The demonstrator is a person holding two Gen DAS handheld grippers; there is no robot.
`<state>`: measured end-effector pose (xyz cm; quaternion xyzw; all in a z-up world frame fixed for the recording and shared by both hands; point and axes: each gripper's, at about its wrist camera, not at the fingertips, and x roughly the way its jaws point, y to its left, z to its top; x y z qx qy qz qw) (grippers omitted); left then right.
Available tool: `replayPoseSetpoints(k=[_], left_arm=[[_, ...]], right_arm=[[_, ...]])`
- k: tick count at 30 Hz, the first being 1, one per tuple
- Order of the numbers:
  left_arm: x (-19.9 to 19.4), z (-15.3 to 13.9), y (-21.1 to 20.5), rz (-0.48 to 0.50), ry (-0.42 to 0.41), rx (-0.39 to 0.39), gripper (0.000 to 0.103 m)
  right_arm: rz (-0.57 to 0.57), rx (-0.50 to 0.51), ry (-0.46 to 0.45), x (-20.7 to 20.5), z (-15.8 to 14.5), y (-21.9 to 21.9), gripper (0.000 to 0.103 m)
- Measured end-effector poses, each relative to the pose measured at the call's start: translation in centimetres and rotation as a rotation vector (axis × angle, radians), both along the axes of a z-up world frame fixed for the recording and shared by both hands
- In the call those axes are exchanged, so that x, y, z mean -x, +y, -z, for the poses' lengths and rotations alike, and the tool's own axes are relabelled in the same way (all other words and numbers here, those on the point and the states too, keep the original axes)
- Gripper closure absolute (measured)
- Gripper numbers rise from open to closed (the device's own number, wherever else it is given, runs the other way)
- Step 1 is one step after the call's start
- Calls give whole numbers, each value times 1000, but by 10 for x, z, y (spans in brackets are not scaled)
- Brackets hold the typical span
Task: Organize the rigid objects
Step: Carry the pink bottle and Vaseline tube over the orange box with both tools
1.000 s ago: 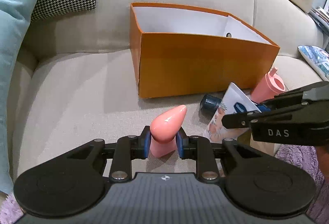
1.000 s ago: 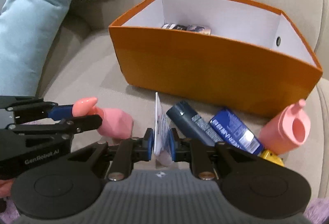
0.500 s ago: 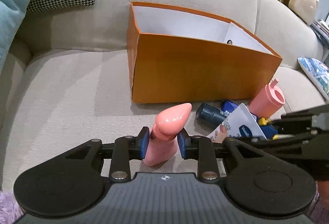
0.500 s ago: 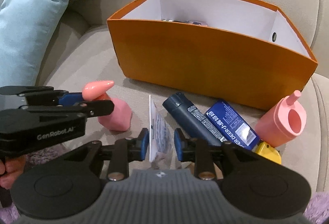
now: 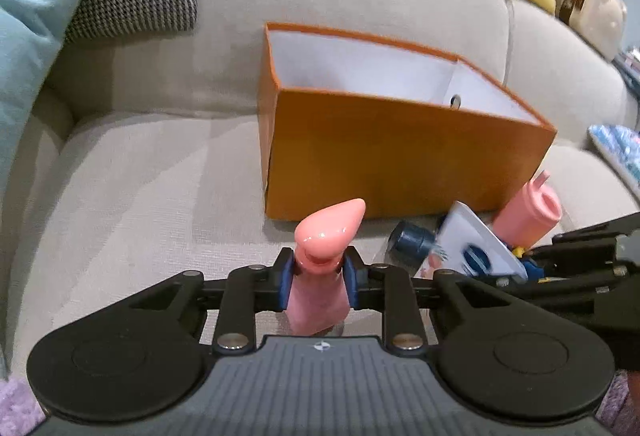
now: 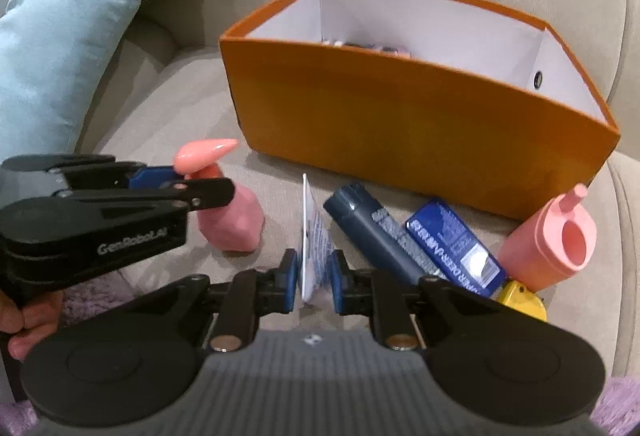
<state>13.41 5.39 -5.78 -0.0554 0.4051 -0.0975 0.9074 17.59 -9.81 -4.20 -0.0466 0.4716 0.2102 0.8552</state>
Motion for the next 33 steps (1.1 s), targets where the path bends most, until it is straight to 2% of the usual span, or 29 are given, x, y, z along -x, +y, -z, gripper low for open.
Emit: replayPoseSetpoints(k=[4,9,12,15,19,22,29,33], left_arm=[[11,-20,2,-17,-46,40,74],[16,-56,7,-45,-105,138,75],[9,-77,9,-40,-132,175,75],[-3,-95,6,-14,-165,176,75],[-29,-112,9,35,-173,216,75],[-59,-111,10,68,-149,235,75],[-139,-86,-18,143,-83,153,75],[-186,-64,-36,150,-27,145,75]], right_arm=[[7,-58,-30,3,-22,-8,87],[-6,-105,-87,4,-54,-14,87],[-9,-145,-125,-1,-76,-21,87],[-15,-177,-177,-11,-100,-24,87],[15,-196,-217,-35,-122,-34,87],[70,-212,-157,-67,-121,-50,87],[165,-216,-59,-140,-94,-73,87],[191,-173,-30,-180,-70,-76,87]])
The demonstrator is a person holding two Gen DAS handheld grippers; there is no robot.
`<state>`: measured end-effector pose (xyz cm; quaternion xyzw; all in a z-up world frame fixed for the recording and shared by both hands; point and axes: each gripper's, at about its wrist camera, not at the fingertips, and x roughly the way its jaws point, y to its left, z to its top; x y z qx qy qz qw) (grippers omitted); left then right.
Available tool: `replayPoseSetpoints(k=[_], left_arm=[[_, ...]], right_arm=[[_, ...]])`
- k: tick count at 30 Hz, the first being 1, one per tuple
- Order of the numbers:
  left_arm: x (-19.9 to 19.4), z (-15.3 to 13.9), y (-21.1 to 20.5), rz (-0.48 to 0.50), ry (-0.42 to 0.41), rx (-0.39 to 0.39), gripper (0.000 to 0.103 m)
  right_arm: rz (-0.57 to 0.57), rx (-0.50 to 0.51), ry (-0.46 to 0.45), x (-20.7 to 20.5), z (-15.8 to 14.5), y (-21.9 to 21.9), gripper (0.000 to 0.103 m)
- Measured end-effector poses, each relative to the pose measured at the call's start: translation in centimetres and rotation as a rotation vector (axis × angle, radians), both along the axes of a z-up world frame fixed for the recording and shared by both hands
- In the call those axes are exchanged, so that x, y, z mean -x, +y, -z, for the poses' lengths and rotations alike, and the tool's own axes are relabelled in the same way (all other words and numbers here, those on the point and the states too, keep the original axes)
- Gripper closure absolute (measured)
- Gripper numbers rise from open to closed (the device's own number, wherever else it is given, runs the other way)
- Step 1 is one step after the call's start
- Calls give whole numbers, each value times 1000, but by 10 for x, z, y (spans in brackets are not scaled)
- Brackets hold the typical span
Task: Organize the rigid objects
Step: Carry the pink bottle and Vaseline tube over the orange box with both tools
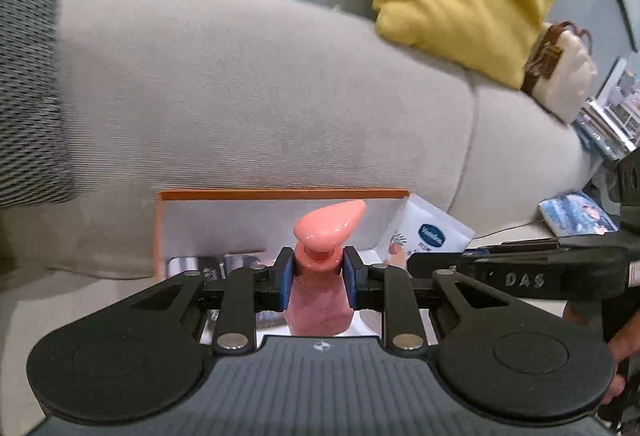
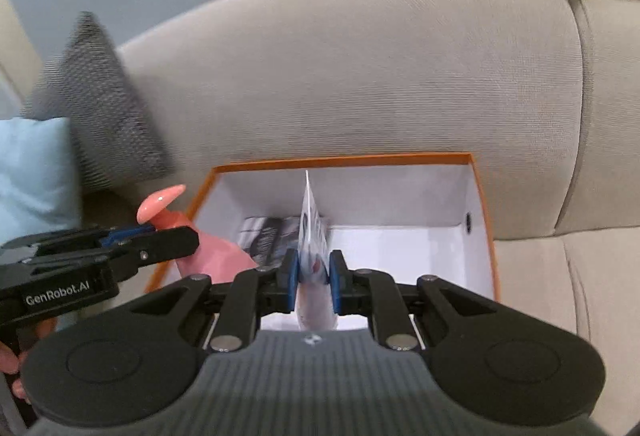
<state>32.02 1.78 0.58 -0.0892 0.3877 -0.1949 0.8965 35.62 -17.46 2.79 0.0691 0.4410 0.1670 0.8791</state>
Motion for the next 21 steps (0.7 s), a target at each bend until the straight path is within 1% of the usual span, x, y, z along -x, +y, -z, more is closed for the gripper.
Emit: replayPoseSetpoints(k=[3,7,12,14,21], left_arm=[[-29,18,-14,20,40,-24,75],[-57,42,-32,27,79,-87,75],[-77,62,-41,15,117,-100,75],[-82,67,-45,18,115,-122,75],[-93,79,-56,55,122,-155,75]], right_arm=[[14,18,38,-30,20,-2,87],[19,31,49,-55,40,-1,87],[39,18,62,-82,61,-3,86],[45,17,56,-87,66,-2,86],[36,44,31,-93,76,6,86]])
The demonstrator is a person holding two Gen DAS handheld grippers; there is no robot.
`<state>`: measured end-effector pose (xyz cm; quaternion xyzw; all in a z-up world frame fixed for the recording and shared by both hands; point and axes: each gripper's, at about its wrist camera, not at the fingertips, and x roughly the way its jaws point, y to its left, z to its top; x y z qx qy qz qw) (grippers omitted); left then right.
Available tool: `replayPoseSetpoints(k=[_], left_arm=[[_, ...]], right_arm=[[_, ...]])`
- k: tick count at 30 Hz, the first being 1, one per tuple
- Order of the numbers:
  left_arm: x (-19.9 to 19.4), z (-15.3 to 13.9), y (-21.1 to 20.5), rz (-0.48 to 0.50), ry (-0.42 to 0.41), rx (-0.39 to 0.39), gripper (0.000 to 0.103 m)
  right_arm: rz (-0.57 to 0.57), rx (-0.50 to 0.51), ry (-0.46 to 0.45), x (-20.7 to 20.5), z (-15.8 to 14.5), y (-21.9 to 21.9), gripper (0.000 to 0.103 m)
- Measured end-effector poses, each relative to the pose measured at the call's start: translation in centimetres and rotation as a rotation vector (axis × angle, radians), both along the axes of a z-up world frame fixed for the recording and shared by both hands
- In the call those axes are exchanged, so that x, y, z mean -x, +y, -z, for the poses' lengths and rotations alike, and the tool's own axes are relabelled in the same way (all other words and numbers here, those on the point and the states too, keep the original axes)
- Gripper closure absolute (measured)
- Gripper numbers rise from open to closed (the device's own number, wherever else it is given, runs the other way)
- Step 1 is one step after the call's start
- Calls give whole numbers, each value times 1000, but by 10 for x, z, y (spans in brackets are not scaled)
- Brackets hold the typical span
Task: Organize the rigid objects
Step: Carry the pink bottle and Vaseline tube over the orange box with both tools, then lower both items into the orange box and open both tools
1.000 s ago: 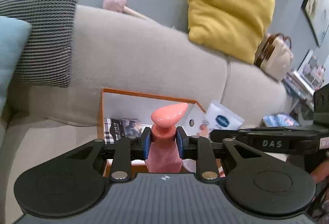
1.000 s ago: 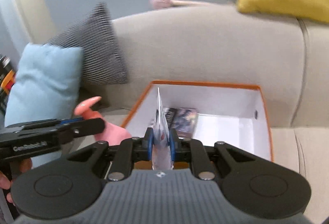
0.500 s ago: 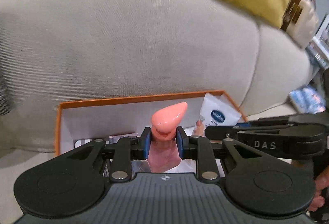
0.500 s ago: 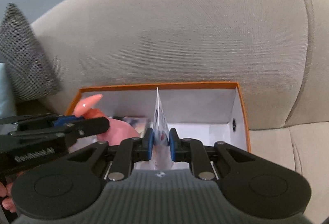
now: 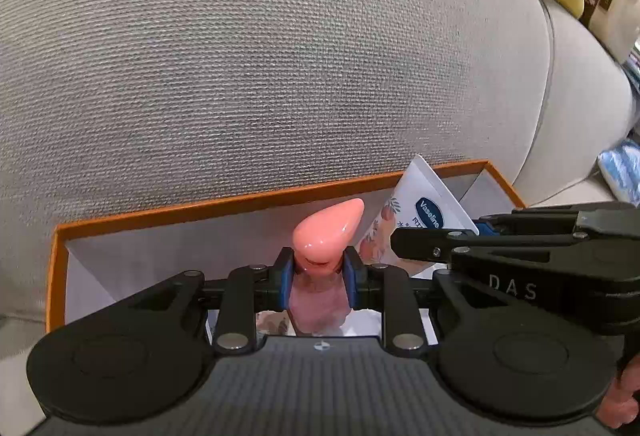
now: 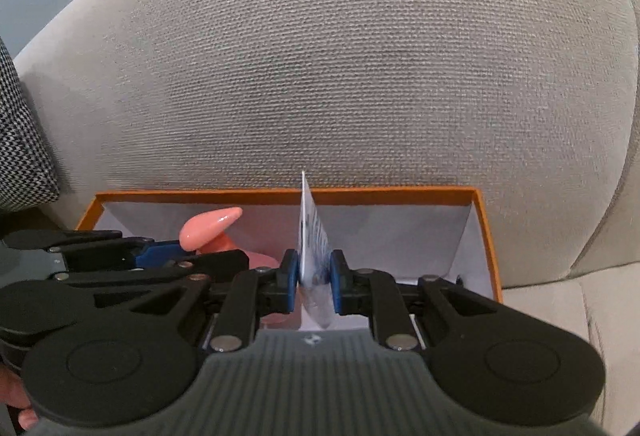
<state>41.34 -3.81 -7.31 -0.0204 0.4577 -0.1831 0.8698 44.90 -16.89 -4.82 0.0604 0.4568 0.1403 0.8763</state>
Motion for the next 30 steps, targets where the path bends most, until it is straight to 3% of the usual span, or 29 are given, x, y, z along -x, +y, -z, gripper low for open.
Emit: replayPoseSetpoints(k=[9,13,17,24,30], left_arm=[[2,8,-14,74,-2,-45,75],[8,0,-17,123,-13,-40,66],[13,-11,-14,130,-23,-45,60],[28,-24,8,84,20,-66,60],[39,-22,21,64,20,-102,60]], right_arm=[[1,-79,40,-16,8,-8,83],[-2,-96,56,-18,1,-11,77],[-23,-82,49,-13,-9,-12,64],[-147,6,32,11,-26,-4,63],[-351,263,76,10,-5,26,62]])
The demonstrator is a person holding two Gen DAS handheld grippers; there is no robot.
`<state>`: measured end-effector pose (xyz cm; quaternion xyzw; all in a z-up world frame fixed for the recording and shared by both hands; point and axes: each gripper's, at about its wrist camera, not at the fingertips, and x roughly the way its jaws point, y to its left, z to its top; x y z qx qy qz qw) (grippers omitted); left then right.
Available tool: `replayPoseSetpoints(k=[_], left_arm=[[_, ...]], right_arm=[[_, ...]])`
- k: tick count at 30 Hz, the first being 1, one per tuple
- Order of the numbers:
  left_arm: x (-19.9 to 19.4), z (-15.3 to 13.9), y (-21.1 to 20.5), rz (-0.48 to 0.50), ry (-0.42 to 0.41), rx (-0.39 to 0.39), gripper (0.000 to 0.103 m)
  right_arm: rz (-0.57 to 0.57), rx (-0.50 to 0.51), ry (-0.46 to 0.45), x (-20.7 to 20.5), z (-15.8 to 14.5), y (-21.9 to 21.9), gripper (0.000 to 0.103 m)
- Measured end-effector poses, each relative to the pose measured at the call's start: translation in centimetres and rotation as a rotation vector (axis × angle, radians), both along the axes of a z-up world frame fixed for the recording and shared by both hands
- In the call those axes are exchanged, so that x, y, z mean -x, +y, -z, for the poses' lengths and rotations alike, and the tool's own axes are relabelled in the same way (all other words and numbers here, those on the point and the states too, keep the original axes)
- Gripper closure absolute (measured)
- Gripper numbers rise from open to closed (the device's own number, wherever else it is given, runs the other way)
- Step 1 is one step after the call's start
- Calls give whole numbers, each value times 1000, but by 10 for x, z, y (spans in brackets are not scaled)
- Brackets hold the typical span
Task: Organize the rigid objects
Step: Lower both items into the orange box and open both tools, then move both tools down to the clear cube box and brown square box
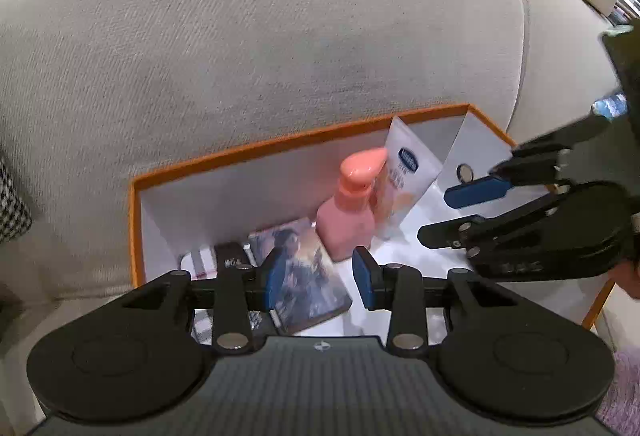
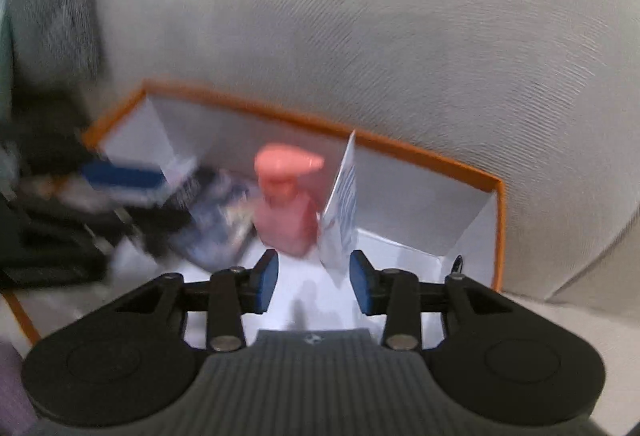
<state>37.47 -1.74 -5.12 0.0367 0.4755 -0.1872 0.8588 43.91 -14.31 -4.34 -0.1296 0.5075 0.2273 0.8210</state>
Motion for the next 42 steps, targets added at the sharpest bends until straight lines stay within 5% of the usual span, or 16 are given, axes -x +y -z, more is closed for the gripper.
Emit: replayPoseSetpoints(k=[12,23,36,42], left_arm=[[-6,7,10,-5,10,73,60],[4,2,14,-18,-16,103,60],[124,-66,38,-148,-225,206,60],[189,-67,54,-204,-197,271,60]], right_arm=[[-227,211,9,-32,43,36,64],[-177,202,28,-33,37,29,66],[-55,-28,-129,72,-75,8,66],[-3,-204,-180,150,-99,0,66]])
